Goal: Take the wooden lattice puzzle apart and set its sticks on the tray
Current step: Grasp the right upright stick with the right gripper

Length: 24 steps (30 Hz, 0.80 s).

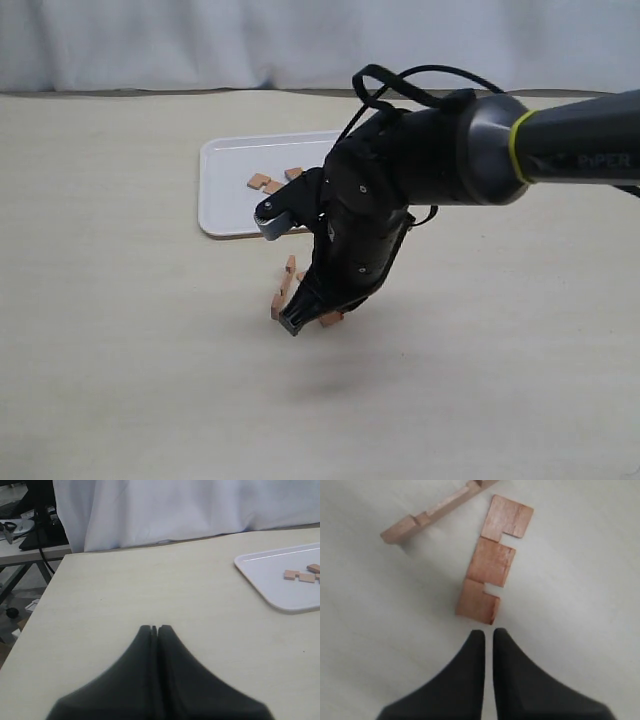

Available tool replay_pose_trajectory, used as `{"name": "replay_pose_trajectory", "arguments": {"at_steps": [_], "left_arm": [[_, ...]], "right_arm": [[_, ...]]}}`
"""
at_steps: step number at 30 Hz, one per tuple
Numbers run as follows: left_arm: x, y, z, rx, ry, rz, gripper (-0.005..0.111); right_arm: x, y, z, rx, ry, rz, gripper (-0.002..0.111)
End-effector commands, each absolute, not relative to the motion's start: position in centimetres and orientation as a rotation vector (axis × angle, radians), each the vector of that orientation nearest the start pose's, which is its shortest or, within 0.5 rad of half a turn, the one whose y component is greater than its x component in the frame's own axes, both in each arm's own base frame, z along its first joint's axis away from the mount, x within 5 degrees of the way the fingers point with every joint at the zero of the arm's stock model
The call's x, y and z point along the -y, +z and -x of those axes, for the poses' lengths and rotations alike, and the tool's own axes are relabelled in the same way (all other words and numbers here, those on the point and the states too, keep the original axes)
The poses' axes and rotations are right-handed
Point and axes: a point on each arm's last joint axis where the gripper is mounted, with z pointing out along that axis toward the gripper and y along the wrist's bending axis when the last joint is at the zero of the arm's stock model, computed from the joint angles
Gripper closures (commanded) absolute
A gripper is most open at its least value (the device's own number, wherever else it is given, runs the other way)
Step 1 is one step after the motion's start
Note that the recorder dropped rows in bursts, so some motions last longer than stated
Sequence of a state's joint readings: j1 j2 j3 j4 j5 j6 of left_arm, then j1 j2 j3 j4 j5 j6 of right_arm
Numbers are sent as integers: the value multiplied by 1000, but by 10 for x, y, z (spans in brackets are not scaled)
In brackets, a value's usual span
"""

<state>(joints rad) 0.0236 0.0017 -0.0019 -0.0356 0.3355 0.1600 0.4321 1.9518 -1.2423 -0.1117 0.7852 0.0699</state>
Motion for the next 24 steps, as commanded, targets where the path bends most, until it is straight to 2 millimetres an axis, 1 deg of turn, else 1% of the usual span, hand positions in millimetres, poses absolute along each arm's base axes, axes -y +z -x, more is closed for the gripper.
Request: {"name": "replay_pose_trajectory", "arguments": {"at_steps": [1,5,8,10,14,24], "left_arm": [[0,184,-54,-1802,96,-103,107],[0,184,-54,-1802,96,-103,107],[0,184,-54,-1802,96,-103,107],[0,184,-54,-1802,96,-103,107],[0,184,-54,-1805,92,-100,107],[0,184,-54,-1805,92,-100,107]], "right_arm": [[-151,150,-346,-2864,-58,586,90],[-153,149,-348,-2834,-43,580,73],[-155,143,-350,-2837,-15,560,66],[-155,136,-350,-2854,-21,565,64],[-155,124,-351,-2878,-32,573,64],[-156,113,-352,-2892,-30,562,65]]}}
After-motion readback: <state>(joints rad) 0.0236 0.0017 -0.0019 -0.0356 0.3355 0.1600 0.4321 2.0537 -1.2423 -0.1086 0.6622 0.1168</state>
